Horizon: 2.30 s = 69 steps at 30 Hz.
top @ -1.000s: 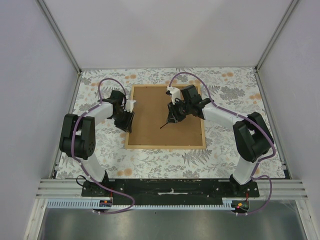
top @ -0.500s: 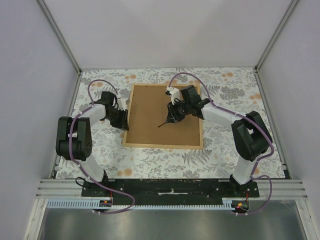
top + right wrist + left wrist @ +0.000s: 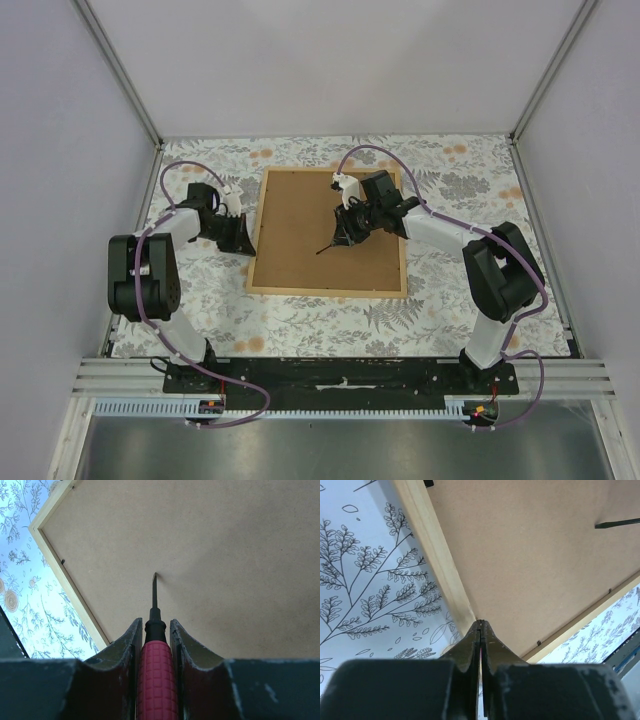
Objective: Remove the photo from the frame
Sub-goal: Adjust the photo frame item on the photo frame.
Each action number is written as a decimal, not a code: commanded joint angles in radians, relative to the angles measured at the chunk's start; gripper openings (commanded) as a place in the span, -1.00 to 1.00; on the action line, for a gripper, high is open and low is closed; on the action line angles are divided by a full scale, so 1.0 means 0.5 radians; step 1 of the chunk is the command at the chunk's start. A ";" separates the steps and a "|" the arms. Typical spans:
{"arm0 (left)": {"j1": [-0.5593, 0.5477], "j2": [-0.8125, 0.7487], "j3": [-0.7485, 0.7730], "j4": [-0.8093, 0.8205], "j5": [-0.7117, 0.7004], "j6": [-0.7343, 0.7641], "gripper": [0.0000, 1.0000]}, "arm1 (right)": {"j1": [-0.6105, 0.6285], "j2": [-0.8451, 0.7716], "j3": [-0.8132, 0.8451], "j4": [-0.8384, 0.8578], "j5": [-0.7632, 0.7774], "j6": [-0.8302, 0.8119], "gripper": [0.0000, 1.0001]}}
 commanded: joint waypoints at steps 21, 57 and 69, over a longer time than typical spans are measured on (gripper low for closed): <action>-0.299 -0.093 0.008 0.127 -0.778 -0.091 -0.11 | 0.011 0.083 -0.021 -0.072 0.057 -0.024 -1.00; -0.416 -0.022 0.008 0.023 -0.879 -0.036 0.00 | 0.011 0.086 -0.018 -0.072 0.060 -0.030 -1.00; -0.404 -0.053 0.030 -0.029 -0.824 -0.008 -0.10 | 0.011 0.092 -0.014 -0.075 0.053 -0.030 -1.00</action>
